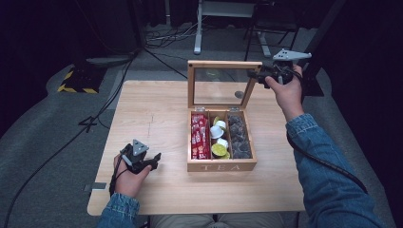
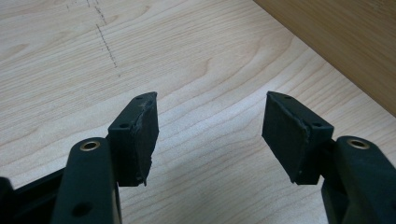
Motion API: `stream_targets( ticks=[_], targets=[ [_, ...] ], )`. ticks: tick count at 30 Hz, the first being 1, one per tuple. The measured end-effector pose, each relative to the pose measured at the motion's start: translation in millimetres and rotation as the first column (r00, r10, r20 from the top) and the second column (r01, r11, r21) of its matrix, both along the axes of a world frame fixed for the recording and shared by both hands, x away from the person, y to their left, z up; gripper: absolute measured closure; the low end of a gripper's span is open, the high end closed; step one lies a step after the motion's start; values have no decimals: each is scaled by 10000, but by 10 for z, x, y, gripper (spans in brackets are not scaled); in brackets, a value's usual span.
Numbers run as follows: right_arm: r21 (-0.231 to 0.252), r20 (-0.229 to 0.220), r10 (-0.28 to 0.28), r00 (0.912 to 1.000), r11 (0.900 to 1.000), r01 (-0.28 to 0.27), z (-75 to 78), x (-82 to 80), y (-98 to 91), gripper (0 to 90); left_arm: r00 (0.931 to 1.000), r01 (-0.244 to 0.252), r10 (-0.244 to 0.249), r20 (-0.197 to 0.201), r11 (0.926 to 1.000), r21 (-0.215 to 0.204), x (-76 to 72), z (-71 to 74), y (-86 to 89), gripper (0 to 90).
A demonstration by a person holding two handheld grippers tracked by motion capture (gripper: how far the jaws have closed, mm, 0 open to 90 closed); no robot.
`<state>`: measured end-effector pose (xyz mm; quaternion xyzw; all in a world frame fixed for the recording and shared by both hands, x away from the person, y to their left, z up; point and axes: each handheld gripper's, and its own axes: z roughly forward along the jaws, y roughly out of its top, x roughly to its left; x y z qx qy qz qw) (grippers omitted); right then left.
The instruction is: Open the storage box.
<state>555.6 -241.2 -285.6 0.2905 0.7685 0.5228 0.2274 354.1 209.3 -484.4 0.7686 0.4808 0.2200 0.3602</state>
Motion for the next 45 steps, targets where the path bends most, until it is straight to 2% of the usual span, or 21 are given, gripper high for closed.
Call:
stream_targets(
  ticks=[6, 11, 14, 15, 16, 19, 21, 27, 33, 43, 45],
  targets=[
    [375, -322, -212, 9993, 9990, 224, -16, 166, 19, 531, 9999, 104, -104, -9, 9999, 34, -2, 1, -16, 364],
    [477, -565, -357, 9978, 9981, 384, -23, 292, 70, 444, 9999, 118, -118, -35, 9999, 44, 7, -5, -8, 359],
    [769, -752, -316, 9967, 9963, 374, -47, 366, 106, 350, 9999, 85, -85, -60, 10000, -43, 13, -13, -7, 356],
    [769, -752, -316, 9967, 9963, 374, -47, 366, 106, 350, 9999, 85, -85, -60, 10000, -43, 13, -13, -7, 355],
    [942, -846, -235, 9961, 9951, 315, -67, 414, 130, 292, 9999, 137, -137, -63, 9999, 29, 16, -14, -11, 355],
    [981, -834, -276, 9961, 9945, 357, -94, 474, 148, 277, 9998, 183, -182, -115, 9998, 68, 23, -27, -17, 351],
    [944, -852, -347, 9958, 9946, 427, -102, 497, 151, 278, 9996, 184, -182, -230, 9998, 88, 30, -36, -12, 343],
    [261, -870, -842, 9927, 9959, 867, -127, 572, 200, 265, 9974, 129, -110, -705, 9996, 262, 59, -80, 9, 319],
    [520, -1373, -824, 9871, 9946, 903, -172, 685, 177, 257, 9958, 170, -130, -911, 9989, 429, 74, -105, 3, 305],
    [414, -1521, -1006, 9832, 9933, 1080, -220, 729, 175, 254, 9938, 14, 35, -1112, 9990, 441, 111, -144, 28, 300],
    [235, -1519, -1141, 9818, 9926, 1190, -217, 721, 170, 253, 9939, 71, -22, -1102, 9990, 437, 134, -149, 44, 299]
  ],
)
